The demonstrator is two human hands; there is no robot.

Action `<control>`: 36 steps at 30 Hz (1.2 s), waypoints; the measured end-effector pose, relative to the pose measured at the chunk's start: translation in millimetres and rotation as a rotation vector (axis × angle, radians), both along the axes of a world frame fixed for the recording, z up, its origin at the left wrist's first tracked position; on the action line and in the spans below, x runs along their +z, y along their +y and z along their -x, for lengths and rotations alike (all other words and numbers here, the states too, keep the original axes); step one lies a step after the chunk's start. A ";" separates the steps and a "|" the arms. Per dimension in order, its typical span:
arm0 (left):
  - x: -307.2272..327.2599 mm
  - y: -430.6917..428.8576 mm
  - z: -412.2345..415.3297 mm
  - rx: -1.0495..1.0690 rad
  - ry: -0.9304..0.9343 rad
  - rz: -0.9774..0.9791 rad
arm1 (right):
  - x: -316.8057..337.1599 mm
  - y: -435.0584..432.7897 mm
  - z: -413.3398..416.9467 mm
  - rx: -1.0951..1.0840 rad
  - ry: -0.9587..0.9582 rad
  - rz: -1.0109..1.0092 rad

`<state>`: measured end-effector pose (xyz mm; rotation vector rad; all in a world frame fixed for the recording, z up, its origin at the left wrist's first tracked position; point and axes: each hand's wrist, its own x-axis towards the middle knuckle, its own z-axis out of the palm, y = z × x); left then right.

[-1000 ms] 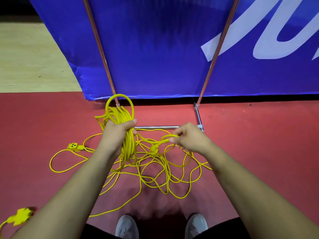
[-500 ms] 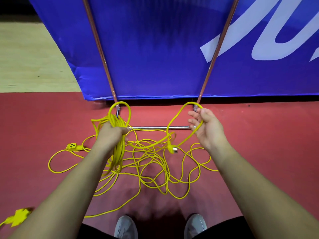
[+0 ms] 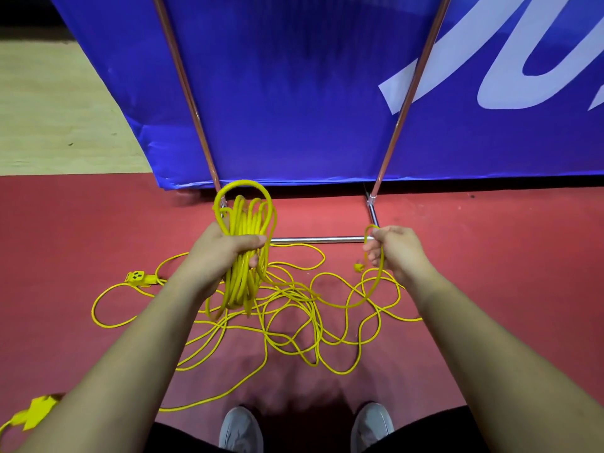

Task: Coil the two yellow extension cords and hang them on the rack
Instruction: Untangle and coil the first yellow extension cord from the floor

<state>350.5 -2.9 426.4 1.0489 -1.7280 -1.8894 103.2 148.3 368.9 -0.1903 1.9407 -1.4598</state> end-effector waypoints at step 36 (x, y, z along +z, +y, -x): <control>19.2 -6.5 -25.1 -0.308 0.252 -0.436 | 31.9 -19.1 -54.5 0.587 0.239 0.307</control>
